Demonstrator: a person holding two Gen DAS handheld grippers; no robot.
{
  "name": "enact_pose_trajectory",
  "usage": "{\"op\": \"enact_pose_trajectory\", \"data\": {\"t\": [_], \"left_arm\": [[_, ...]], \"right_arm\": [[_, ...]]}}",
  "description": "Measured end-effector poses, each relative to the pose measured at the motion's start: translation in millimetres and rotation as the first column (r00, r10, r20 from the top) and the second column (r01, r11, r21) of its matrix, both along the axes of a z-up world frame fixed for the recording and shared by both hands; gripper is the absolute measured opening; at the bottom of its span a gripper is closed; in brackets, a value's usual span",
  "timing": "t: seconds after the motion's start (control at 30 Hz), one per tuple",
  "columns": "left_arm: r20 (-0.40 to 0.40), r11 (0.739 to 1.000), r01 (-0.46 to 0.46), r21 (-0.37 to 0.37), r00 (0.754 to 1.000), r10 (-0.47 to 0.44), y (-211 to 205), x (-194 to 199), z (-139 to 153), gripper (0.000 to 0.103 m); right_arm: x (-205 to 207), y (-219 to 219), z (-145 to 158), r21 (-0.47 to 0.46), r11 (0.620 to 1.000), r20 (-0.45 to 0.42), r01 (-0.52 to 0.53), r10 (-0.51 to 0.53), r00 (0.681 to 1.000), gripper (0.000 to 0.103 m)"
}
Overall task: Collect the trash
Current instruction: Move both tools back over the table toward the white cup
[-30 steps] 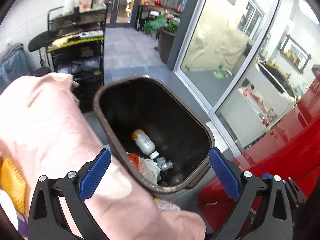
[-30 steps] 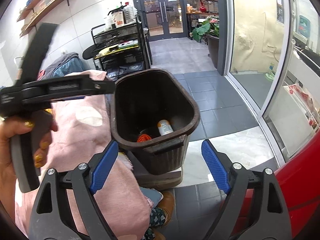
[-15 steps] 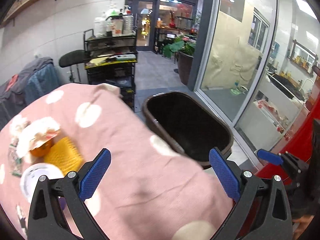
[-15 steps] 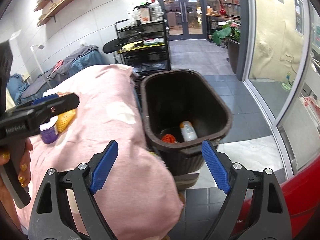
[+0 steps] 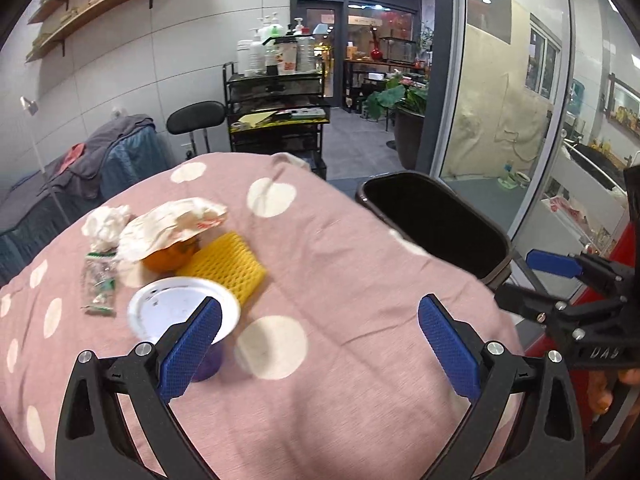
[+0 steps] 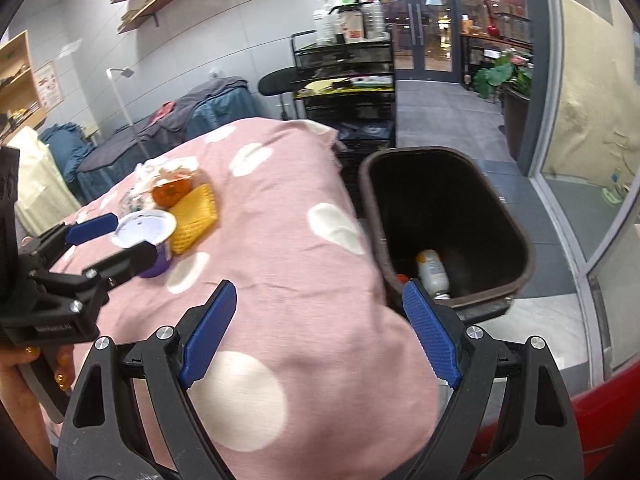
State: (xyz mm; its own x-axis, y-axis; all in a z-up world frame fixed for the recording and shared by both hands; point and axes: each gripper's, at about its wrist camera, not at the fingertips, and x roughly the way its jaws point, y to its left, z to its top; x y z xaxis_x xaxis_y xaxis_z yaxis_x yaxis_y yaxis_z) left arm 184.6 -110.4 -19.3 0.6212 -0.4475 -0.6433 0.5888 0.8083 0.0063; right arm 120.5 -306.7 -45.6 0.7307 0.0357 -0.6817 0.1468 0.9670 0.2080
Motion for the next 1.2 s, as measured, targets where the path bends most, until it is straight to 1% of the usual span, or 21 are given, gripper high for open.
{"op": "enact_pose_trajectory", "data": {"t": [0.17, 0.27, 0.33, 0.47, 0.6, 0.77, 0.87, 0.93, 0.97, 1.0, 1.03, 1.07, 1.2], "left_arm": [[0.021, 0.999, -0.035, 0.026, 0.999, 0.034, 35, 4, -9, 0.097], [-0.003, 0.998, -0.050, 0.039, 0.999, 0.050, 54, 13, -19, 0.097], [-0.023, 0.998, -0.033, 0.058, 0.999, 0.034, 61, 20, -26, 0.097], [-0.053, 0.993, -0.022, 0.113, 0.998, 0.028, 64, 36, -36, 0.097], [-0.084, 0.992, -0.036, 0.125, 0.995, 0.047, 66, 57, -47, 0.097], [-0.111, 0.987, -0.038, 0.154, 0.992, 0.056, 61, 74, -57, 0.097], [-0.123, 0.987, -0.029, 0.158, 0.991, 0.049, 56, 80, -61, 0.093], [-0.121, 0.986, -0.032, 0.162, 0.991, 0.052, 54, 83, -62, 0.089], [-0.126, 0.986, -0.033, 0.162, 0.991, 0.054, 54, 85, -62, 0.085], [-0.136, 0.987, -0.032, 0.157, 0.989, 0.054, 53, 87, -63, 0.078], [-0.146, 0.989, -0.031, 0.146, 0.988, 0.052, 54, 88, -63, 0.074], [-0.153, 0.990, -0.032, 0.138, 0.987, 0.053, 55, 89, -62, 0.072], [-0.137, 0.993, -0.060, 0.101, 0.988, 0.073, 62, 85, -58, 0.071]], "right_arm": [[11, 18, 2, 0.031, 0.998, -0.013, -0.050, 0.050, 0.999, 0.084], [17, 27, 1, 0.030, 0.997, -0.021, -0.069, 0.070, 0.997, 0.084], [19, 31, 0, 0.045, 0.996, -0.029, -0.082, 0.083, 0.996, 0.084], [28, 35, -3, 0.055, 0.995, -0.045, -0.085, 0.088, 0.995, 0.084], [33, 40, -2, 0.063, 0.993, -0.050, -0.096, 0.099, 0.994, 0.084], [40, 49, -2, 0.042, 0.992, -0.065, -0.116, 0.119, 0.991, 0.084], [47, 54, -5, 0.043, 0.991, -0.078, -0.126, 0.129, 0.989, 0.084], [51, 58, -7, 0.046, 0.990, -0.085, -0.135, 0.138, 0.987, 0.084], [54, 60, -8, 0.049, 0.989, -0.088, -0.140, 0.144, 0.986, 0.084], [57, 62, -9, 0.054, 0.988, -0.092, -0.145, 0.149, 0.984, 0.084], [59, 64, -10, 0.056, 0.987, -0.096, -0.150, 0.155, 0.983, 0.084], [62, 67, -11, 0.056, 0.986, -0.099, -0.155, 0.160, 0.982, 0.084], [75, 77, -13, 0.051, 0.982, -0.113, -0.180, 0.185, 0.976, 0.084]]}}
